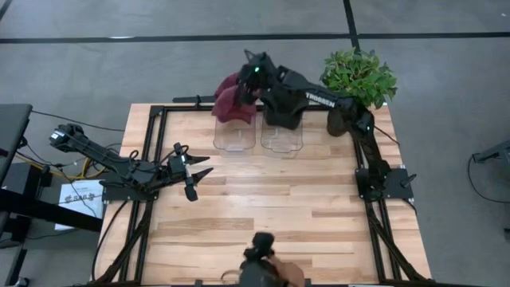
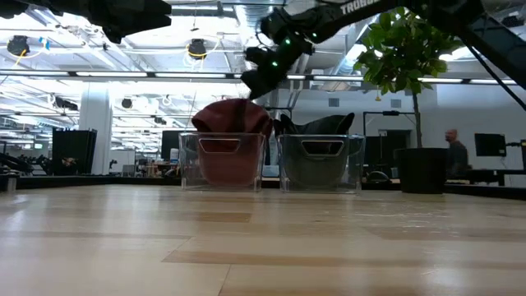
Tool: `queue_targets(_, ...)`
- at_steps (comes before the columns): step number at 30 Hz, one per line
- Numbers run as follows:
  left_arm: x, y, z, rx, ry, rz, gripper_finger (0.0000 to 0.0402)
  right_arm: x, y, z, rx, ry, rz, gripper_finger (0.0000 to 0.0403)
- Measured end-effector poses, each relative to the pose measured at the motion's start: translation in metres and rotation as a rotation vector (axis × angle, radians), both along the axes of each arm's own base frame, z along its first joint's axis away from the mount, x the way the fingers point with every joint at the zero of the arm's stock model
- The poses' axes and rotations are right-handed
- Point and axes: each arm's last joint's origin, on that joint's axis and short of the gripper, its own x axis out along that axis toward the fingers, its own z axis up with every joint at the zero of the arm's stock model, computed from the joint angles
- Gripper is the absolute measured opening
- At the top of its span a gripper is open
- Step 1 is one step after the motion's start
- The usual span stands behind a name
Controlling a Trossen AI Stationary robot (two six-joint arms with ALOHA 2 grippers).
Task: Pick & Place hat
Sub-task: Put the red cap into the left transparent bin
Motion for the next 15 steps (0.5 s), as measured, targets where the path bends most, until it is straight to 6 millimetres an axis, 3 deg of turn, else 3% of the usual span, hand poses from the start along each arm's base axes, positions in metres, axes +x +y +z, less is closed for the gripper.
queue_targets(5, 0.0, 0.0, 0.0, 0.0, 0.0, 0.0, 0.0172, -0.025, -0.036, -0.003, 0.093, -0.051, -0.121, 0.0001)
queue_targets(8, 0.0, 0.0, 0.0, 0.0, 0.0, 0.0, 0.0172, -0.031, -0.044, -0.003, 0.135, -0.088, -0.154, 0.0001)
queue_targets(12, 0.0, 0.0, 0.0, 0.0, 0.0, 0.0, 0.0172, -0.028, -0.039, -0.002, 0.137, -0.087, -0.144, 0.0001)
queue_targets(15, 0.0, 0.0, 0.0, 0.015, 0.005, 0.0, 0.0172, -0.016, -0.019, 0.0, 0.106, -0.052, -0.073, 0.0001)
